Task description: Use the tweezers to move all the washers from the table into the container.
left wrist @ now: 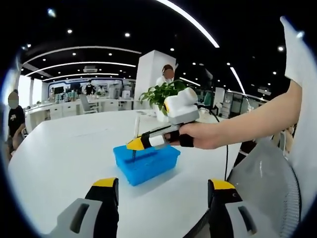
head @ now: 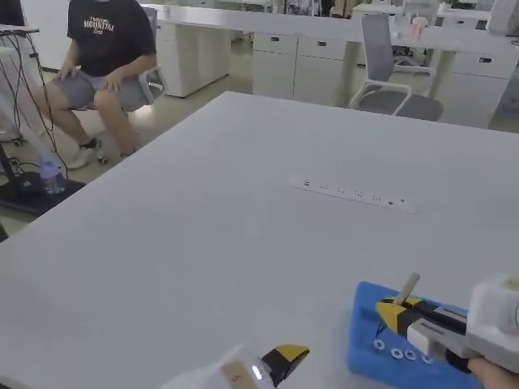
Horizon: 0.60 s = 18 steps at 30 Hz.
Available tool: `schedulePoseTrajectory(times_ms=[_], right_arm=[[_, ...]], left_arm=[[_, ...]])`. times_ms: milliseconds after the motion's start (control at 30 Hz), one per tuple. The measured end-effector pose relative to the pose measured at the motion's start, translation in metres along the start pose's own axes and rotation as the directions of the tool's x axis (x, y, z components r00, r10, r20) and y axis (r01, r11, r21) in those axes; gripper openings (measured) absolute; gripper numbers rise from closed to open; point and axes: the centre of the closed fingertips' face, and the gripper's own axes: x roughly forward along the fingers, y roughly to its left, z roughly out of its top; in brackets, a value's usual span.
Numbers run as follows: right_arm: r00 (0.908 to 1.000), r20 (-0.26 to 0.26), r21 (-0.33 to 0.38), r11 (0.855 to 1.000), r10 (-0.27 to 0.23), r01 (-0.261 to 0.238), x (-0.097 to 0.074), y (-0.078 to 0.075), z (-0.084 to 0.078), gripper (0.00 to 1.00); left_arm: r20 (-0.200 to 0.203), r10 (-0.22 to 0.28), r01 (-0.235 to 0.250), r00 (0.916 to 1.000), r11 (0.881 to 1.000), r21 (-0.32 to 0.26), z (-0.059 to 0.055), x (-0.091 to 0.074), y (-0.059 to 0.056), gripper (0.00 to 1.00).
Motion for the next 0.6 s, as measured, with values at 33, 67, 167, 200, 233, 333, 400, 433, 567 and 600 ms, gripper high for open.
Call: schedulePoseTrajectory(times_ms=[33,67,167,200,233,333,400,433,567,600], right_arm=[[0.9999,0.009,-0.012,1.000,0.012,-0.012,-0.005,0.005,0.006,0.05],[0.9997,0.015,-0.021,1.000,0.022,-0.021,-0.008,0.008,0.010,0.05],[0.9987,0.023,-0.056,0.997,0.046,-0.045,-0.022,0.018,0.021,0.04],[0.9981,0.028,-0.064,0.997,0.054,-0.053,-0.026,0.021,0.024,0.04],[0.9973,0.028,-0.068,0.995,0.068,-0.066,-0.031,0.025,0.026,0.04],[0.9956,0.027,-0.079,0.993,0.090,-0.088,-0.041,0.032,0.030,0.04],[0.9937,0.021,-0.094,0.990,0.110,-0.107,-0.048,0.038,0.032,0.04],[0.9929,0.019,-0.092,0.989,0.118,-0.116,-0.051,0.040,0.032,0.04],[0.9872,0.015,-0.088,0.984,0.159,-0.157,-0.059,0.052,0.031,0.04],[0.9855,0.000,-0.096,0.981,0.170,-0.169,-0.060,0.055,0.028,0.04]], left_arm=[[-0.009,-0.017,0.017,0.9998,1.000,-0.006,-0.001,0.000,-0.003,0.71],[-0.020,-0.031,0.031,0.9993,0.999,-0.009,-0.003,0.000,-0.005,0.68],[-0.053,-0.050,0.050,0.9973,0.999,0.007,-0.004,0.000,-0.006,0.61],[-0.055,-0.056,0.057,0.9969,0.998,0.007,-0.002,-0.001,-0.006,0.60],[-0.056,-0.061,0.062,0.9966,0.998,0.006,0.001,-0.001,-0.004,0.58],[-0.039,-0.077,0.077,0.9963,0.997,-0.006,0.014,-0.004,-0.002,0.54],[-0.030,-0.081,0.082,0.9962,0.997,0.008,0.023,-0.005,0.001,0.48],[-0.029,-0.086,0.087,0.9958,0.996,0.019,0.026,-0.006,0.002,0.47],[-0.055,-0.114,0.117,0.9919,0.991,0.063,0.033,-0.007,0.005,0.46],[-0.055,-0.126,0.129,0.9905,0.989,0.067,0.037,-0.007,0.005,0.45]])
